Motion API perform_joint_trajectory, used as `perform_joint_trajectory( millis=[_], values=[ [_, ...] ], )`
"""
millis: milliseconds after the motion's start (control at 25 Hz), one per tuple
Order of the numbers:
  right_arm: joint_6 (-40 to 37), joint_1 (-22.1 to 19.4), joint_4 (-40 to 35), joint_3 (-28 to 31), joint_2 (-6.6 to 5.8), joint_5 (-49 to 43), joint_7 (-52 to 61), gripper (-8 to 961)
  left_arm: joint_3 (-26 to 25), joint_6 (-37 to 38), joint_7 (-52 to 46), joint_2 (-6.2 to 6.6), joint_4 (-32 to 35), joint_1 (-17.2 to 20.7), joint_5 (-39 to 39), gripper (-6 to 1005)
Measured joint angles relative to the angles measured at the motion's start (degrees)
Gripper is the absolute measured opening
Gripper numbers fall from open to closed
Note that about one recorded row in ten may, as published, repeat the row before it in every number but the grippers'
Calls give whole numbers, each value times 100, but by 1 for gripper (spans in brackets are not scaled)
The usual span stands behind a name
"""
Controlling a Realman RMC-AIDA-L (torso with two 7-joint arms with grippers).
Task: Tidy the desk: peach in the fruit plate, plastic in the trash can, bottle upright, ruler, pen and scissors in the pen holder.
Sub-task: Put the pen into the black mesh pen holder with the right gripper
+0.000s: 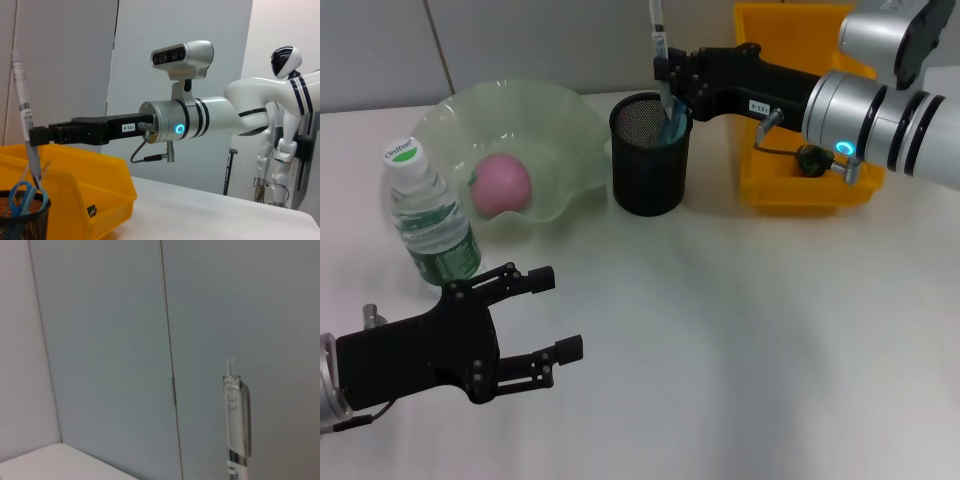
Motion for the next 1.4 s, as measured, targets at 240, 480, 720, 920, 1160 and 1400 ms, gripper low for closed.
perform_joint_trajectory(
  millis=[240, 480, 720, 920, 1160, 1400],
  values=[
    [58, 98, 124, 1, 0, 0, 2, 114, 0, 0, 0, 0, -16, -16, -4, 842],
    [152, 263, 299, -6, 2, 0, 5, 113, 0, 25, -1, 7, -14, 18, 5, 842],
    [189, 307, 353, -124, 14, 0, 16, 113, 0, 53, -4, 20, -14, 62, 17, 843],
    [209, 310, 354, -165, 18, 3, 66, 113, 0, 95, -4, 28, -14, 75, 36, 843],
    [285, 321, 353, -273, 18, 7, 178, 113, 0, 135, -2, 34, 19, 102, 39, 843],
    [286, 321, 350, -299, 18, 7, 184, 112, -1, 155, -18, 44, 29, 109, 39, 843]
  ],
)
